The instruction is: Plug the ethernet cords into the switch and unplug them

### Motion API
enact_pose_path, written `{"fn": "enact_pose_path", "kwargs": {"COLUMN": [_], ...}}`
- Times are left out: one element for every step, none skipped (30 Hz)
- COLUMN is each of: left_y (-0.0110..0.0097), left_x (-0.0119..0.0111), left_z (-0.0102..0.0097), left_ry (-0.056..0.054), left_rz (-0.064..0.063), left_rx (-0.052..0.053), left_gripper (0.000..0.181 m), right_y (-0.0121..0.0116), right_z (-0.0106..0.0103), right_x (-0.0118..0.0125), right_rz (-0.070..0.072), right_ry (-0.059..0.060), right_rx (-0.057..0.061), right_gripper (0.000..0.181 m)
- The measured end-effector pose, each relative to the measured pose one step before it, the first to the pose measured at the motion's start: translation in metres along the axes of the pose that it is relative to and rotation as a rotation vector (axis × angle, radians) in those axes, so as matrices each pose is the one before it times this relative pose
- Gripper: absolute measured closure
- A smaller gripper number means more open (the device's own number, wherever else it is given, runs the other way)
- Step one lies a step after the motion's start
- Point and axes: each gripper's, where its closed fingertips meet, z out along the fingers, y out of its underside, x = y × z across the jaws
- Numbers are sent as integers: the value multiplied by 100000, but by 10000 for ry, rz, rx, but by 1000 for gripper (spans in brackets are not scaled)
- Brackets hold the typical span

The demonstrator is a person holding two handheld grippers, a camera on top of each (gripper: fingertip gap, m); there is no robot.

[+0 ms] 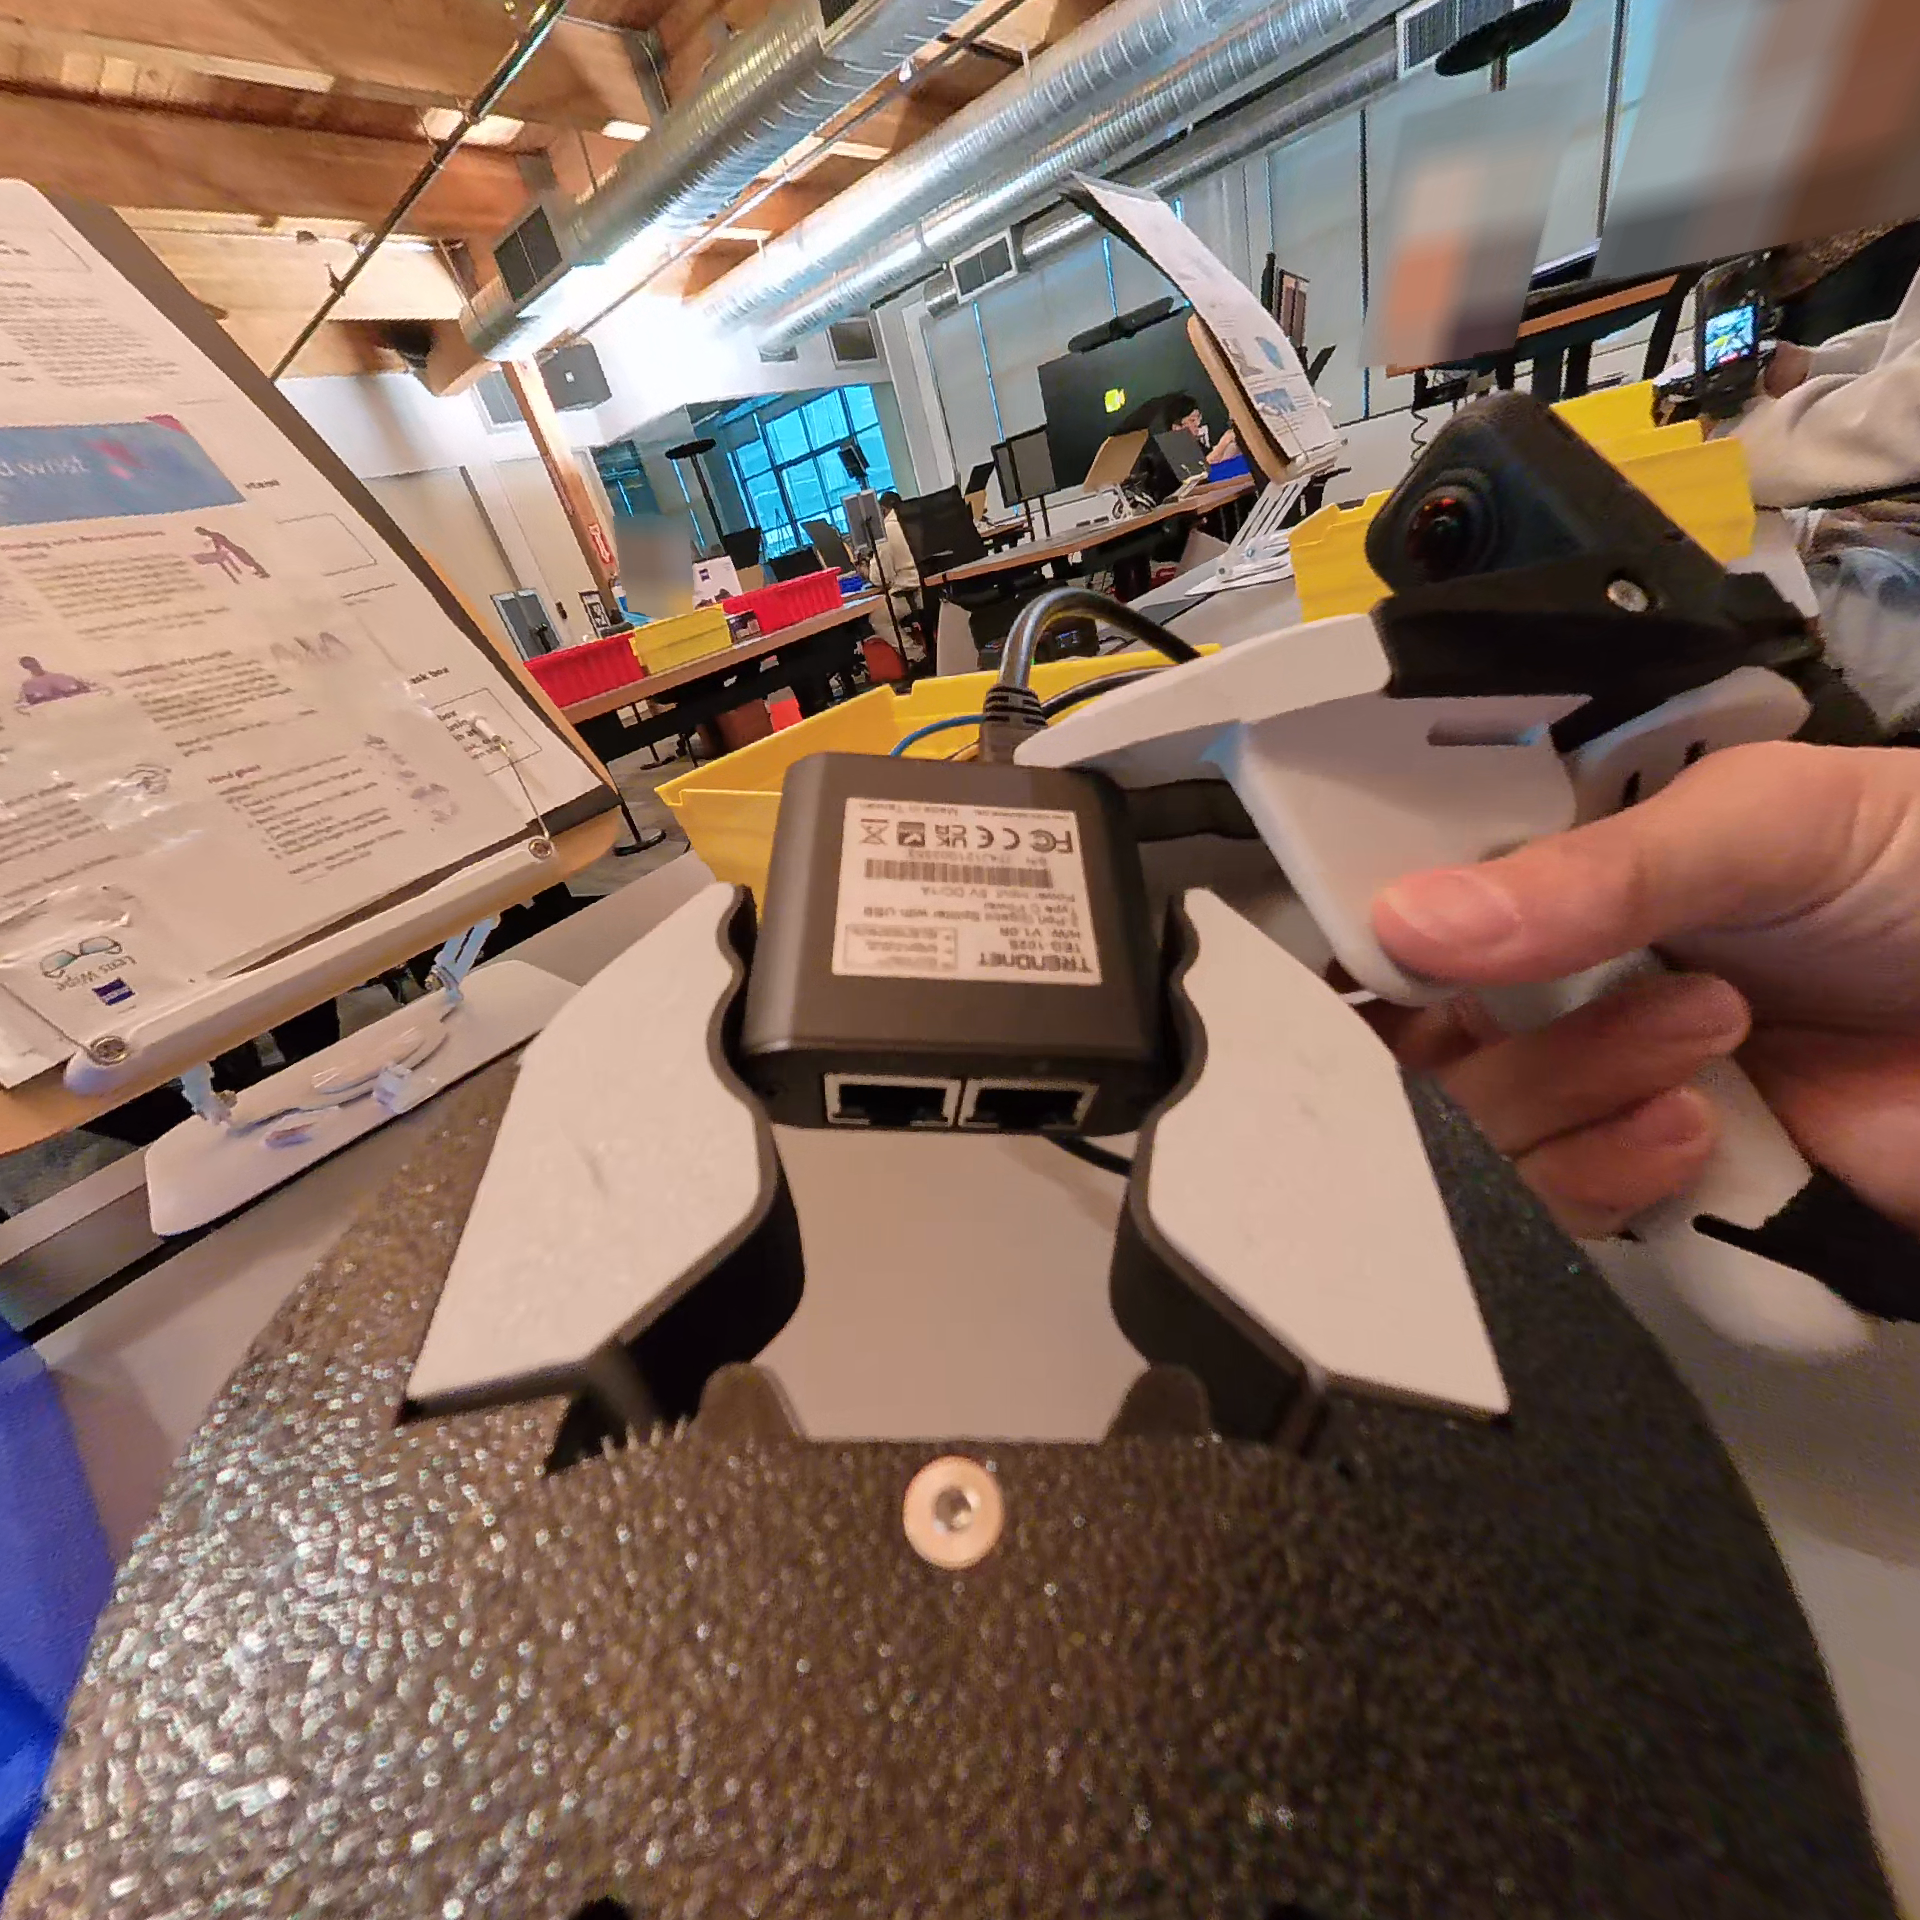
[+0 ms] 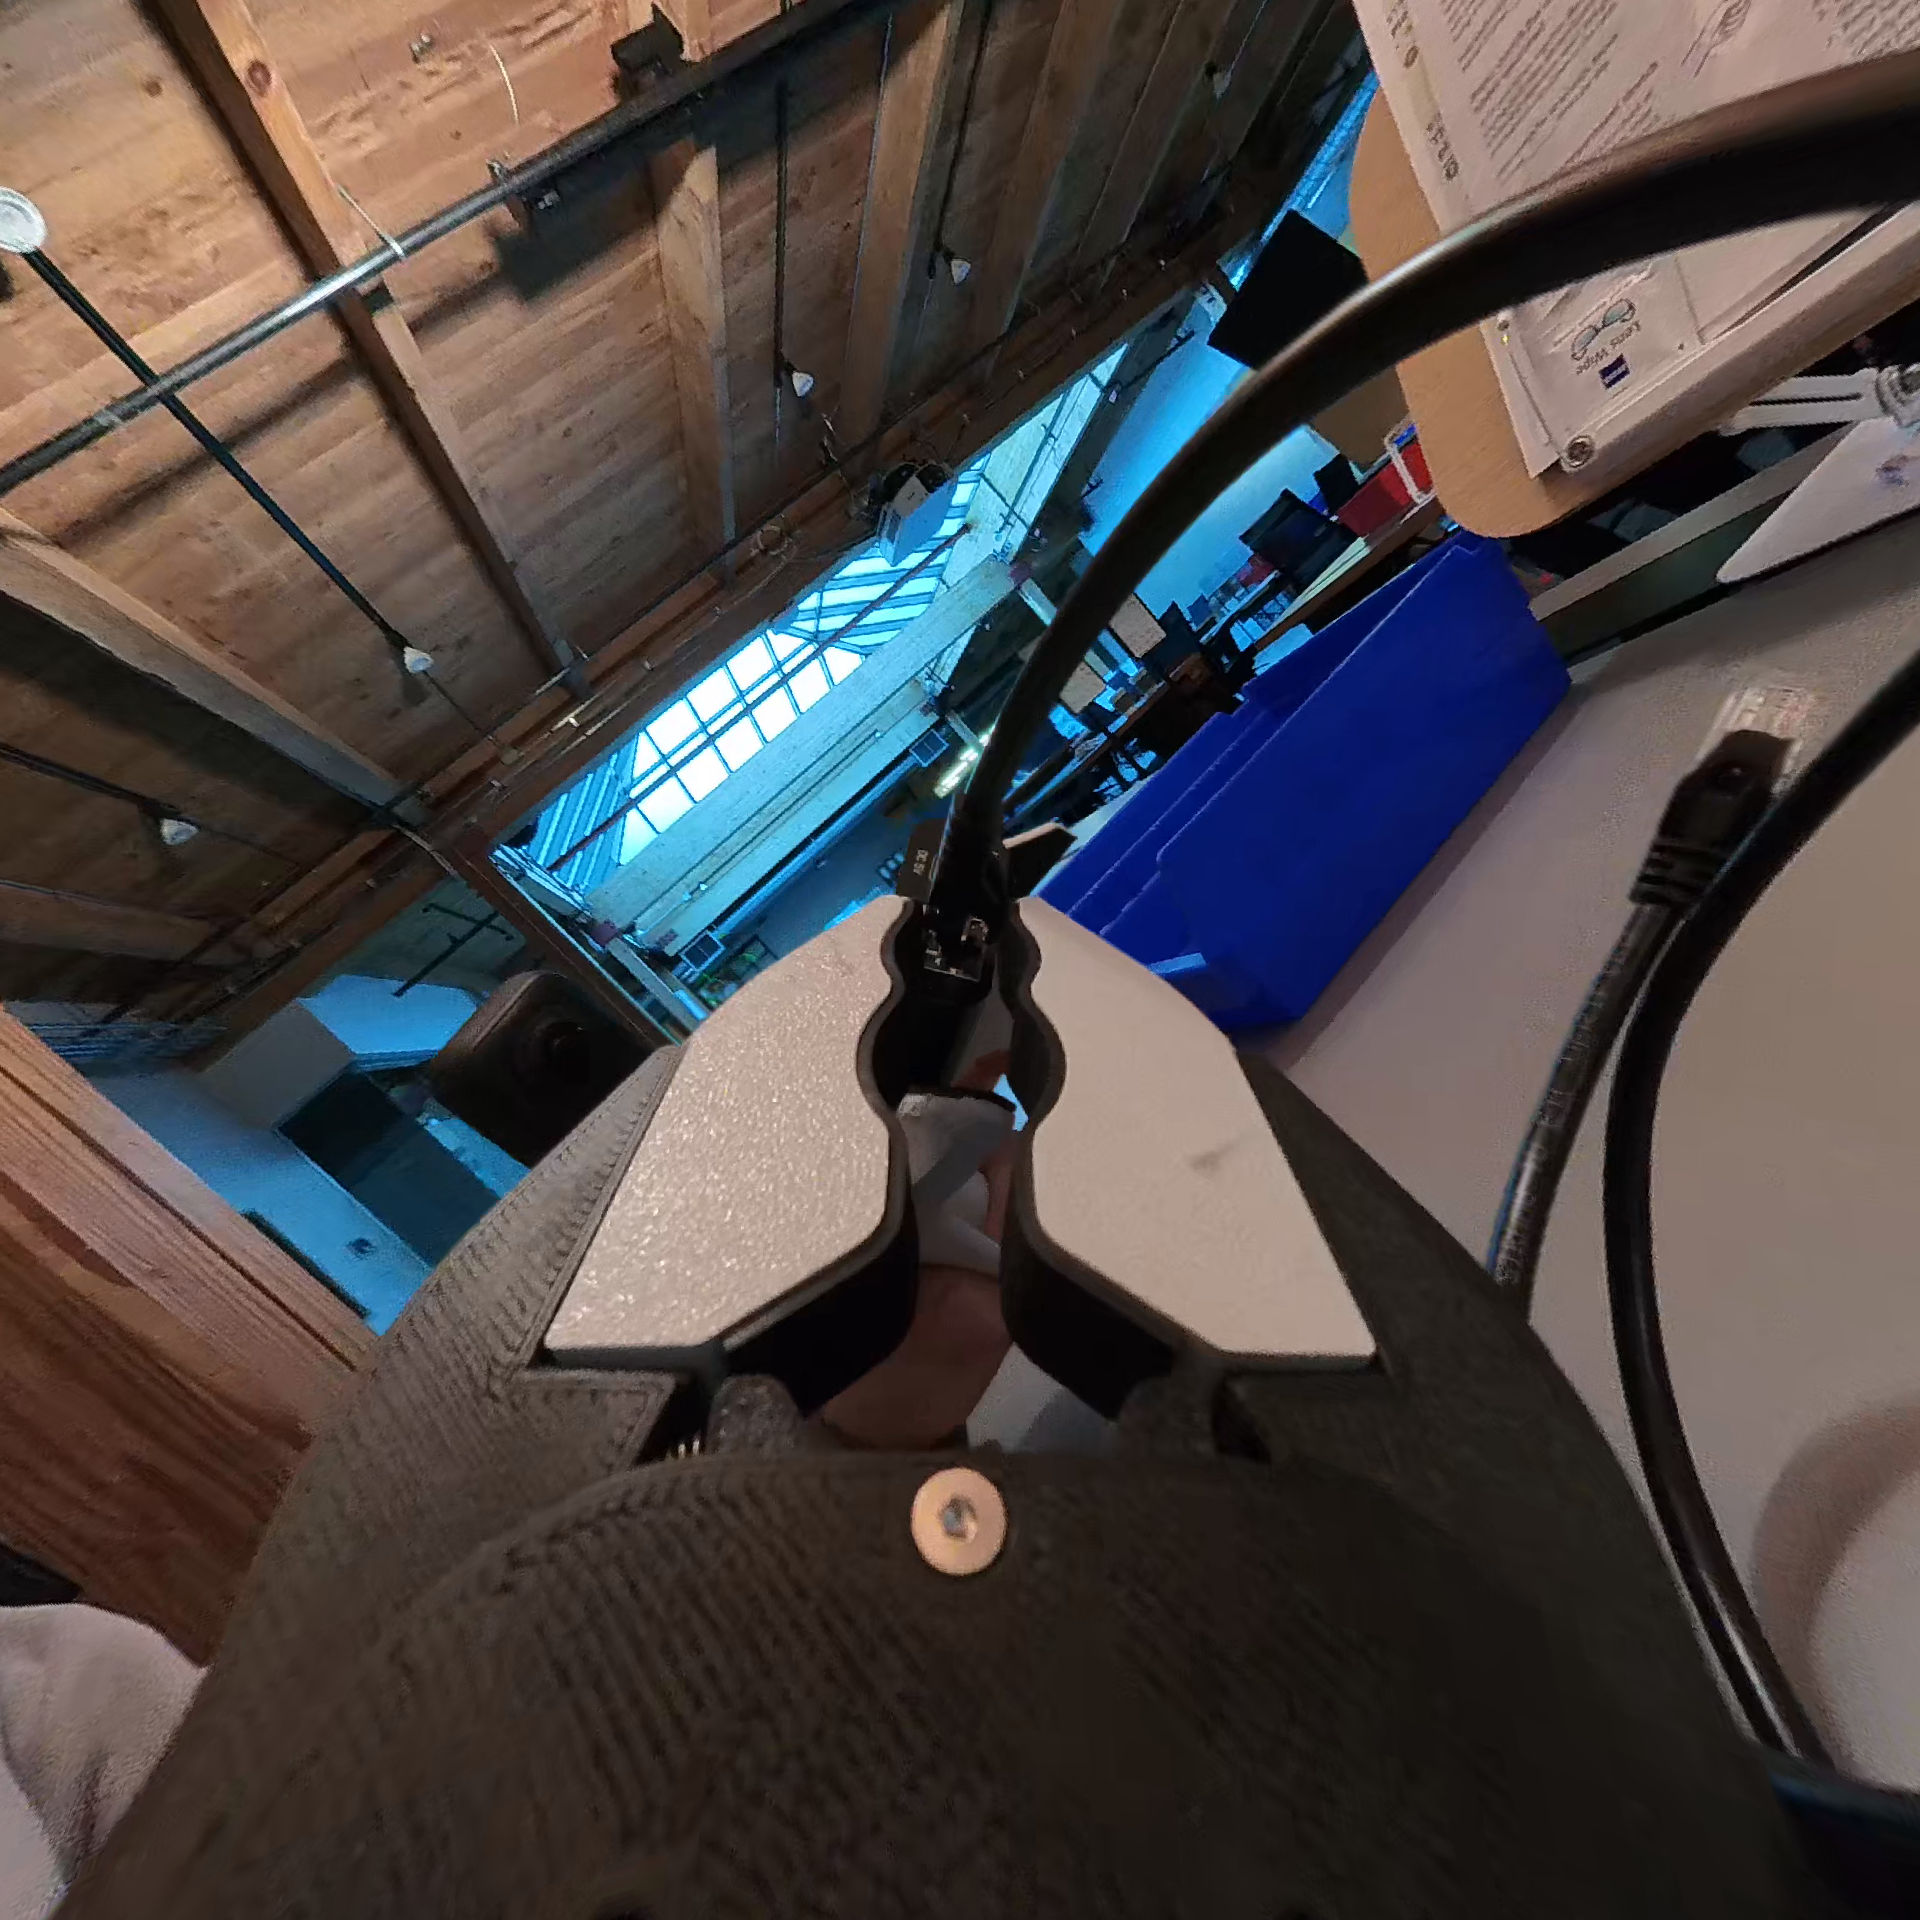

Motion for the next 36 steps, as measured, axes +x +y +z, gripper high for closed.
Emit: {"fn": "enact_pose_path", "kwargs": {"left_y": [163,139,76,109,150,70,116,52,-76,-65,-130,-68,-87,21,19,8,121,20,-13,69,-77,-4,48,92,41,-5,50,89,98,-196,-210,-69,70,231,168,195], "left_x": [-34,-20,3,4,11,10,2,-8,-20,-32,-58,-89,-82,50,102,63,12,-22,-91,-117,-109,-23,-1,33,183,251,59,-121,-177,-116,-21,47,64,122,98,32], "left_z": [47,72,75,81,84,83,67,52,7,4,-19,-37,-31,37,35,-3,55,30,15,9,-54,-27,-28,3,66,43,24,2,39,-24,10,48,48,97,101,97], "left_ry": [-59,-72,-50,-43,-44,-51,-42,-62,-93,-93,-110,-147,-97,132,223,112,21,-19,-109,-162,-137,5,62,86,297,476,172,-220,-362,-307,-134,-21,42,160,126,-7], "left_rz": [15,17,-10,-31,-67,-95,-65,43,137,167,198,232,127,-228,-475,-401,-217,-77,195,457,447,159,-16,-222,-671,-858,-380,276,601,516,178,-86,-230,-470,-396,-64], "left_rx": [-66,-61,-25,-45,-49,27,-15,-8,14,-45,-12,-34,8,-27,39,123,59,54,-31,-165,-69,-95,-24,37,101,136,88,40,-129,-37,-29,-10,44,-11,0,-101], "left_gripper": [107,107,107,108,108,108,108,108,108,108,107,108,108,108,107,107,107,107,108,108,108,108,108,108,108,108,108,107,107,107,107,107,107,107,107,107], "right_y": [62,31,-10,0,-5,-33,2,-1,-32,-54,-53,-45,-34,-26,-4,24,-4,-22,5,-20,-14,7,38,72,-13,-6,31,14,-45,-123,-106,-116,-18,34,20,-22], "right_z": [7,-12,-26,-45,-29,-15,-18,-25,-10,-18,-2,38,49,14,-9,45,62,47,21,-9,-14,-25,-8,28,26,-29,9,68,23,-26,-52,-63,-27,-3,-23,-46], "right_x": [98,149,86,123,174,80,125,90,-68,-37,-97,-112,-133,-8,68,4,8,19,35,72,-58,4,68,30,42,17,36,-8,1,-96,-117,-30,18,131,212,142], "right_rz": [37,77,1,97,82,9,17,149,175,64,88,58,-37,-128,-195,-377,-387,-154,159,232,290,345,62,-161,-94,-91,-230,-219,-65,54,213,101,-23,-67,-169,3], "right_ry": [77,64,-2,-3,76,19,19,10,-91,-56,-83,-58,-46,46,138,153,189,102,-69,-61,-194,-167,-41,-3,51,7,79,65,44,-72,-165,-15,52,105,152,108], "right_rx": [-51,-16,35,-10,-8,-17,-54,-27,-1,-1,-22,-44,-21,-43,-77,-139,-167,-114,-64,62,90,91,23,-97,-19,-80,-83,-69,-12,136,112,141,20,-91,-25,39], "right_gripper": [167,167,168,167,168,168,167,168,168,168,168,168,167,168,168,168,168,168,168,168,168,168,168,168,168,168,167,167,168,168,168,168,168,168,168,168]}}
